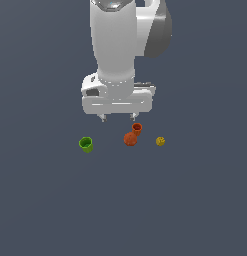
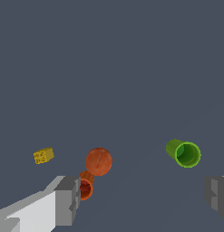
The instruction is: Pick up a designated object from a clutter of objects.
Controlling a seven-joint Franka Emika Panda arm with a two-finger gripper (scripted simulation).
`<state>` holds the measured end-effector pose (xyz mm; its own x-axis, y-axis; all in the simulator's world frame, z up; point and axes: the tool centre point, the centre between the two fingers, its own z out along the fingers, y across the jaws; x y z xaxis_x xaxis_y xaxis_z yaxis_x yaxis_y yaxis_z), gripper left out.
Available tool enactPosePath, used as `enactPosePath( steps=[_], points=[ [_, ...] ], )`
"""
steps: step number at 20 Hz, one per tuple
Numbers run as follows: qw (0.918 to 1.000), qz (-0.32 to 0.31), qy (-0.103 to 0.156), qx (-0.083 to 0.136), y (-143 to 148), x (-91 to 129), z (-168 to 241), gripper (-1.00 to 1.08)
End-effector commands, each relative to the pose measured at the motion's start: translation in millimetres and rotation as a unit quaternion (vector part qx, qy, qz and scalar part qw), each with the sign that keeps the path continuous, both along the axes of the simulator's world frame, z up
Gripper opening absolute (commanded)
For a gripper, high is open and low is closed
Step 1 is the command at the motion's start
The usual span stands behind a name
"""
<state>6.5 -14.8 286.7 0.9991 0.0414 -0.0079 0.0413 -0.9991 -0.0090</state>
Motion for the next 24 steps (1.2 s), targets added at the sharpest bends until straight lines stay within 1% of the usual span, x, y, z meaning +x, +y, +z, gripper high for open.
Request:
enactPosePath(
  steps=[1, 7, 13, 19, 24],
  points=[
    [0.9998, 0.017, 0.001, -0.003, -7.3, 0.6, -7.1, 1.0],
    [0.9971, 0.075, 0.003, -0.011, -30.3, 1.3, -29.7, 1.0],
    [0.9897, 0.142, 0.006, -0.017, -55.7, -0.1, -55.4, 1.0],
    [0.9777, 0.209, 0.01, -0.02, -79.6, -3.8, -80.6, 1.0],
    [0.9639, 0.265, 0.012, -0.02, -98.1, -8.3, -101.2, 1.0]
  ],
)
